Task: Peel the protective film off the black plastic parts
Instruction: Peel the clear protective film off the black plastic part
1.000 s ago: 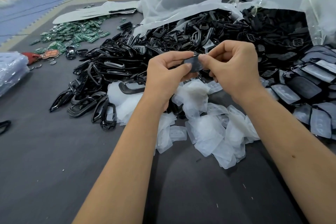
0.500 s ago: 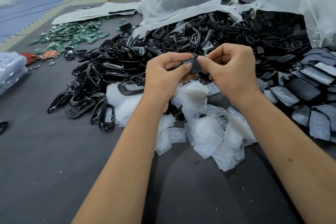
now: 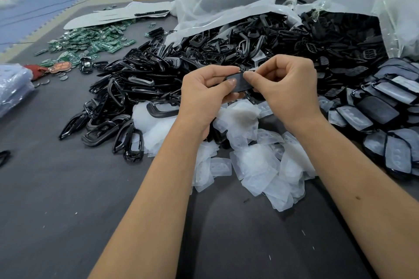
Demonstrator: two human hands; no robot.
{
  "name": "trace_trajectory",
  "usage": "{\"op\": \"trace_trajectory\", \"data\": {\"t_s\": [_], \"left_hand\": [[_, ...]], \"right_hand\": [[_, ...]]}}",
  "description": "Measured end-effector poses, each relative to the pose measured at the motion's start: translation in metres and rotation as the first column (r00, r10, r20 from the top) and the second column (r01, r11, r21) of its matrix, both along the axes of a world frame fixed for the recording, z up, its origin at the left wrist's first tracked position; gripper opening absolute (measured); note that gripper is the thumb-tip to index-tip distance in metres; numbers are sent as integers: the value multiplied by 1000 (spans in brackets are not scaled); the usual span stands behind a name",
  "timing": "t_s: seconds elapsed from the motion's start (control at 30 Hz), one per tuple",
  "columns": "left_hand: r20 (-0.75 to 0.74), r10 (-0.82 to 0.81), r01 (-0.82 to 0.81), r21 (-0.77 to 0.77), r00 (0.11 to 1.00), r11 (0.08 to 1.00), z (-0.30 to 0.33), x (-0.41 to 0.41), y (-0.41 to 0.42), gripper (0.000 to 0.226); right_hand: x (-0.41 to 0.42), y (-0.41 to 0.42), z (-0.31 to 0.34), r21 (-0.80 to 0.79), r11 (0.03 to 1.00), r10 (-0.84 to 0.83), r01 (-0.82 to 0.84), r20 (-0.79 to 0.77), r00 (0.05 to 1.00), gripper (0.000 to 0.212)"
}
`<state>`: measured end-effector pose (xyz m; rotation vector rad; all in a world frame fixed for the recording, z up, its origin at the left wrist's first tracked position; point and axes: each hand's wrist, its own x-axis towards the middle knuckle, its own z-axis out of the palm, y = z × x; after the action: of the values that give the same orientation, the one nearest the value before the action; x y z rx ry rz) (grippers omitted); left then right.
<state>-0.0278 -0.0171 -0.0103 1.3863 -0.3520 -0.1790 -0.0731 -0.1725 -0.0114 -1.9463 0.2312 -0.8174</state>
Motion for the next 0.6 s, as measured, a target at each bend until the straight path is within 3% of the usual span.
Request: {"op": "trace_trajectory", "data": {"t_s": [0.1, 0.2, 0.37, 0.6], "left_hand": [[8, 15, -15, 8, 1000, 1000, 0, 0, 0, 21], [11, 25, -25, -13, 1000, 1000, 0, -1, 0, 18], [7, 42, -42, -17, 999, 999, 0, -1, 0, 18], [-9, 5, -5, -22, 1000, 1000, 1, -1, 1, 18]], "right_hand": [[1, 0, -2, 48, 999, 0, 2, -23, 1000, 23], [2, -1, -2, 200, 980, 34, -21, -61, 998, 28], [0, -3, -2, 523, 837, 261, -160, -124, 957, 18], [0, 0, -4, 541, 814, 332, -212, -133, 934, 12]]}}
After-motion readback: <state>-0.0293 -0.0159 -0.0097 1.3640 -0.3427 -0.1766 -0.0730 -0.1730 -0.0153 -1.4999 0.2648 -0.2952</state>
